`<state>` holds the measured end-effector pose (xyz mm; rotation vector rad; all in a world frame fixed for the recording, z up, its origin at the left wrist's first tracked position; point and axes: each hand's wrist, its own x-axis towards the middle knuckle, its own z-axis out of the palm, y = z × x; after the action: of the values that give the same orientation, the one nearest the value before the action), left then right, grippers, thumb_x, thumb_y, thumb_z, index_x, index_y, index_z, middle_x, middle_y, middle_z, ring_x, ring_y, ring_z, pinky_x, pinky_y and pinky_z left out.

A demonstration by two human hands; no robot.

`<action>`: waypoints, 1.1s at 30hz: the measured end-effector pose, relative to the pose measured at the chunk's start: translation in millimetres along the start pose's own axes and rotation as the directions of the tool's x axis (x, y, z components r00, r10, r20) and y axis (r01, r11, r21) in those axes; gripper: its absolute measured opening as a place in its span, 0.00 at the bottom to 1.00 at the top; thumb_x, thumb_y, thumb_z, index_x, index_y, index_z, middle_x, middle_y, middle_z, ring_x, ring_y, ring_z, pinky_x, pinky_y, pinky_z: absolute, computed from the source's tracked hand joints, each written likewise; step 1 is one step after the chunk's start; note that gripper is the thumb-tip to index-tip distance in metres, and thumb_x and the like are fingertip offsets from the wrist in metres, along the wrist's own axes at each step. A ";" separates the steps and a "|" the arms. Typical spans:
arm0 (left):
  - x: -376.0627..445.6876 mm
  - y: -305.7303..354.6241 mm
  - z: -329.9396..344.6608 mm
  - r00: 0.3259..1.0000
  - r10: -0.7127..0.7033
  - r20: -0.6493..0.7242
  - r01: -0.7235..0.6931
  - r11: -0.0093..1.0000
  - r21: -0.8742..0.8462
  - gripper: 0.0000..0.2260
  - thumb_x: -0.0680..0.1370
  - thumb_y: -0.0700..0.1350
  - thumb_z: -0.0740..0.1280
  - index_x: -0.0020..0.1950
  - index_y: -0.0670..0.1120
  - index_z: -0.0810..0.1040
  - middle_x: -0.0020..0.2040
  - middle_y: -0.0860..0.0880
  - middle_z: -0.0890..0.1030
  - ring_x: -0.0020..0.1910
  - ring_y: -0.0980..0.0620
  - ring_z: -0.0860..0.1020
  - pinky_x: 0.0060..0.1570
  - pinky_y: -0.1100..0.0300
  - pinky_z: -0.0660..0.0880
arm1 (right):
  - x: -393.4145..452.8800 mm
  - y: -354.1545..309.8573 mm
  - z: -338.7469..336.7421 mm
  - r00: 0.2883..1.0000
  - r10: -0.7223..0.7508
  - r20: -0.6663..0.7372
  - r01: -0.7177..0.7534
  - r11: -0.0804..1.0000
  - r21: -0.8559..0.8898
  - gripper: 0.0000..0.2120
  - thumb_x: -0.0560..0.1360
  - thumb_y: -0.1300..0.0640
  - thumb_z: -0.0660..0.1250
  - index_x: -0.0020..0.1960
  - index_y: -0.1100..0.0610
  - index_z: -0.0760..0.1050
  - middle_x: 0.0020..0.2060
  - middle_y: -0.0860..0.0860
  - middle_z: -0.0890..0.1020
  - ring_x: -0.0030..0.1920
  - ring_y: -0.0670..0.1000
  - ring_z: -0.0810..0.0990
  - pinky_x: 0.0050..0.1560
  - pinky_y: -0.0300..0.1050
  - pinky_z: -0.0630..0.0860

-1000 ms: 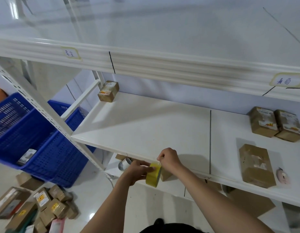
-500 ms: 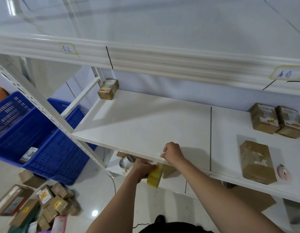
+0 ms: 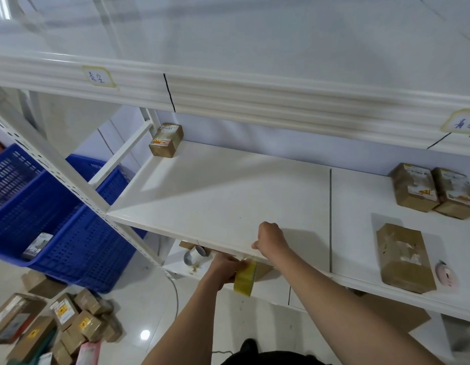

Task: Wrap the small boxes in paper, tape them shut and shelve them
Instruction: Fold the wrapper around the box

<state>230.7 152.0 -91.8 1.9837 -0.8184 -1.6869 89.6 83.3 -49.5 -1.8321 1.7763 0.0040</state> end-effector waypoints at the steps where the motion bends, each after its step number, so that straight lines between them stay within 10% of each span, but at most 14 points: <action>1: 0.1 0.0 -0.4 1.000 0.003 0.003 -0.003 1.000 0.000 0.15 0.76 0.45 0.75 0.52 0.34 0.79 0.50 0.37 0.82 0.46 0.45 0.83 0.41 0.58 0.83 | 1.3 -0.7 -0.9 1.000 0.008 0.007 -0.008 1.000 -0.019 0.22 0.73 0.61 0.76 0.34 0.56 0.62 0.31 0.49 0.69 0.33 0.50 0.70 0.31 0.40 0.65; 10: 2.2 6.5 -1.0 0.995 0.038 -0.089 -0.025 0.989 0.144 0.17 0.72 0.53 0.78 0.43 0.41 0.77 0.42 0.42 0.83 0.37 0.47 0.82 0.40 0.54 0.83 | 5.0 16.2 -15.8 0.991 0.111 -0.071 -0.104 0.990 0.096 0.12 0.74 0.57 0.75 0.41 0.62 0.73 0.44 0.57 0.82 0.48 0.58 0.83 0.46 0.46 0.78; 15: -5.4 25.0 0.4 0.943 0.161 -0.291 -0.011 0.889 0.458 0.26 0.72 0.64 0.73 0.49 0.40 0.76 0.41 0.44 0.81 0.39 0.46 0.79 0.36 0.58 0.72 | -9.3 45.4 -24.6 0.956 0.260 -0.132 -0.177 0.877 0.448 0.14 0.77 0.59 0.69 0.45 0.73 0.78 0.40 0.66 0.84 0.36 0.61 0.83 0.45 0.54 0.84; 19: -7.4 37.6 12.3 0.955 0.142 -0.261 0.000 0.879 0.477 0.22 0.73 0.60 0.73 0.51 0.40 0.79 0.45 0.44 0.84 0.42 0.45 0.81 0.38 0.58 0.73 | -38.1 70.1 -28.7 0.902 0.431 -0.010 -0.297 0.640 0.709 0.10 0.78 0.61 0.66 0.46 0.69 0.80 0.34 0.57 0.83 0.26 0.53 0.76 0.28 0.42 0.78; 23: -12.5 51.6 44.0 0.997 -0.010 -0.072 0.034 0.938 0.346 0.16 0.77 0.49 0.73 0.34 0.42 0.77 0.30 0.48 0.76 0.25 0.51 0.71 0.27 0.62 0.68 | -70.0 97.4 -7.2 0.848 0.497 0.185 -0.410 0.392 0.824 0.08 0.77 0.62 0.67 0.44 0.65 0.80 0.33 0.56 0.82 0.26 0.52 0.75 0.30 0.44 0.78; 26: -15.2 50.5 69.8 0.995 -0.086 0.058 0.069 0.968 0.240 0.08 0.74 0.41 0.74 0.40 0.39 0.79 0.32 0.44 0.78 0.23 0.50 0.73 0.33 0.61 0.76 | -88.9 111.3 16.3 0.778 0.484 0.401 -0.500 0.091 0.861 0.05 0.78 0.64 0.65 0.43 0.61 0.77 0.32 0.55 0.79 0.29 0.53 0.74 0.29 0.44 0.76; 29: -20.4 46.7 87.5 0.993 -0.094 0.070 0.084 0.988 0.130 0.05 0.72 0.32 0.71 0.43 0.37 0.76 0.35 0.40 0.77 0.29 0.46 0.76 0.38 0.53 0.83 | -96.6 116.3 28.2 0.741 0.392 0.546 -0.510 -0.201 0.836 0.02 0.80 0.66 0.64 0.50 0.61 0.73 0.39 0.59 0.77 0.38 0.56 0.75 0.35 0.50 0.80; 33: -29.3 43.1 99.6 0.981 -0.149 0.127 0.154 0.987 -0.033 0.06 0.77 0.27 0.64 0.44 0.36 0.76 0.37 0.39 0.77 0.35 0.45 0.77 0.31 0.54 0.82 | -90.8 112.5 26.4 0.751 0.356 0.557 -0.488 -0.270 0.830 0.04 0.80 0.68 0.65 0.51 0.62 0.74 0.47 0.60 0.76 0.50 0.57 0.76 0.57 0.58 0.79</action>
<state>123.0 145.8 -60.6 1.9719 -0.6805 -1.9143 -13.5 183.2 -80.8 0.0613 1.4034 -0.7637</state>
